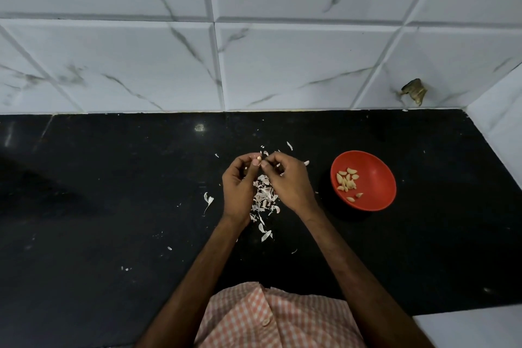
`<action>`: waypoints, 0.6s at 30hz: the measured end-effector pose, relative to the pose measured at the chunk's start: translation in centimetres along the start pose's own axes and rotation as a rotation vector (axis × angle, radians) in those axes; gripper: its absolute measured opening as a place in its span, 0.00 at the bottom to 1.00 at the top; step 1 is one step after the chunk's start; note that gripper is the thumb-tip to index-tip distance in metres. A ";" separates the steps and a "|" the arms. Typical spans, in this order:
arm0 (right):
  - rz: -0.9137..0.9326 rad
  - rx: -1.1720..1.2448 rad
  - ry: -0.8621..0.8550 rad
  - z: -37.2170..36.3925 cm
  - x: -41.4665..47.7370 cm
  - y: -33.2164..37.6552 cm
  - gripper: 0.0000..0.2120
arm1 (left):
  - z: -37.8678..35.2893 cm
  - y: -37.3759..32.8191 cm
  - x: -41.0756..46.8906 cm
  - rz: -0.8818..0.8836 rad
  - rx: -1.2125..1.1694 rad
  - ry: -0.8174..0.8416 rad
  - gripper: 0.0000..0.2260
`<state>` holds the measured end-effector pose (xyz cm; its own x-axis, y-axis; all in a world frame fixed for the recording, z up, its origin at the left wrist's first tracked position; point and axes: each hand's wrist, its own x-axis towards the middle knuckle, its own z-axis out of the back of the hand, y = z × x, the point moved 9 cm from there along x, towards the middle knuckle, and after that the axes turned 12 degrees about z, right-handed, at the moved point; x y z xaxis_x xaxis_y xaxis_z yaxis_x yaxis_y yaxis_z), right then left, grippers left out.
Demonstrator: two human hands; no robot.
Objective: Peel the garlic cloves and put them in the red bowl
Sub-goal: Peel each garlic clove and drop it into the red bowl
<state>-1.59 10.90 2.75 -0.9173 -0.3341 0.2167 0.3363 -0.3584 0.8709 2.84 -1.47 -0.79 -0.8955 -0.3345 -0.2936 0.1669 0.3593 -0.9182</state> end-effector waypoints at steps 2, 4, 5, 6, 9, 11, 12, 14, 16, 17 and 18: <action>0.041 -0.008 -0.019 0.3 0.1 0.3 0.05 | 0.0 -0.4 -0.1 -0.044 0.040 0.012 0.07; 0.109 -0.057 -0.020 0.5 0.2 0.8 0.05 | 0.2 -0.7 -0.1 -0.081 0.097 0.008 0.06; 0.140 -0.078 -0.009 0.5 0.3 1.0 0.05 | 0.4 -0.7 0.0 -0.081 0.108 -0.003 0.05; 0.166 -0.083 0.005 0.3 0.3 1.2 0.05 | 0.7 -0.5 0.1 -0.063 0.098 -0.019 0.05; 0.198 -0.009 0.006 0.1 0.3 1.5 0.05 | 0.9 0.3 0.2 0.060 -0.032 -0.025 0.07; 0.170 0.058 -0.001 0.0 0.2 1.4 0.05 | 0.6 0.5 0.0 0.118 -0.110 0.016 0.07; 0.149 0.097 -0.004 0.0 0.2 1.2 0.05 | 0.4 0.5 0.0 0.133 -0.141 0.041 0.06; 0.085 0.182 -0.002 -0.3 0.2 0.7 0.05 | 0.4 0.5 0.0 0.158 -0.186 0.062 0.07; 0.010 0.273 -0.017 -0.6 0.0 0.2 0.06 | 0.4 0.6 0.1 0.173 -0.192 0.055 0.06; -0.028 0.332 -0.028 -0.7 -0.1 -0.1 0.07 | 0.4 0.5 0.1 0.174 -0.184 0.050 0.06; -0.070 0.397 -0.040 -0.9 -0.4 -0.3 0.07 | 0.4 0.5 0.2 0.173 -0.169 0.045 0.06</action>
<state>-1.16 10.33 2.02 -0.9453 -0.2834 0.1613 0.1717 -0.0123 0.9851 2.91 -1.71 -1.42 -0.8776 -0.2171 -0.4273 0.2517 0.5500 -0.7964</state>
